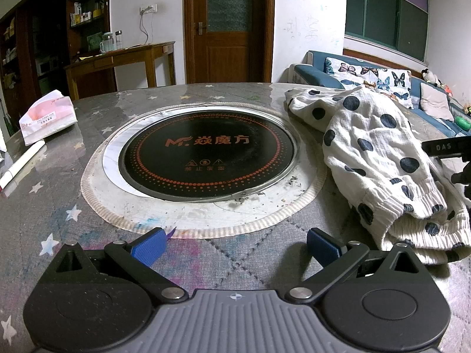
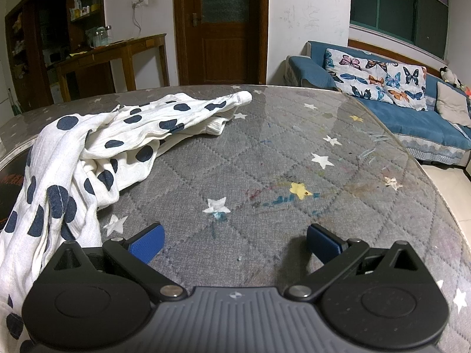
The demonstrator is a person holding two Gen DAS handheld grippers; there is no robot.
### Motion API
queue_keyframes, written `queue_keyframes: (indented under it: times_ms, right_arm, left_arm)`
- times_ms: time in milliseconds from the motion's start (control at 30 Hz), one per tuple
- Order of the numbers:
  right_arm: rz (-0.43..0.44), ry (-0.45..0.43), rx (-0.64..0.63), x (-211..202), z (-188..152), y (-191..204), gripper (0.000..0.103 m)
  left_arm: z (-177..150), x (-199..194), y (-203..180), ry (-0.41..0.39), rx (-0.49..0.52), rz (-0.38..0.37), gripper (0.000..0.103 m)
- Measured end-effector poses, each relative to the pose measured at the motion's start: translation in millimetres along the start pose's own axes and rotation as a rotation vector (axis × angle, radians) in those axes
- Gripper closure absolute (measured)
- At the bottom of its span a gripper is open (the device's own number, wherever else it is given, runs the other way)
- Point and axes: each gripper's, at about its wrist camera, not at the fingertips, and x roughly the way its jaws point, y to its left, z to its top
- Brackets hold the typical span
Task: Fold clothes
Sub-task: 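Move both grippers toward the white polka-dot pants on the table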
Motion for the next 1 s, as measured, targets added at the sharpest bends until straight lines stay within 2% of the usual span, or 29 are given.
queue_keyframes:
  times_ms: [333,500,733,1000]
  right_arm:
    - [-0.076,-0.026,-0.017,-39.6,-22.7,-6.3,0.000]
    - [-0.089,-0.067,-0.028,-71.7,-33.8,-0.4,0.000]
    - [-0.034,-0.147,-0.003,-118.9,-54.5,13.8,0.000]
    - [0.004,-0.162,0.010,-143.3,-74.9,28.6,0.000]
  left_arm:
    - [0.3,0.7,-0.9,0.007,0.000,0.000,0.000]
    - [0.9,0.8,-1.0,0.009,0.002,0.004,0.000]
    - [1.4,-0.9,-3.4,0.019,-0.007,0.023,0.000]
    - [-3.9,-14.1,-9.8,0.026,-0.015,0.026,0.000]
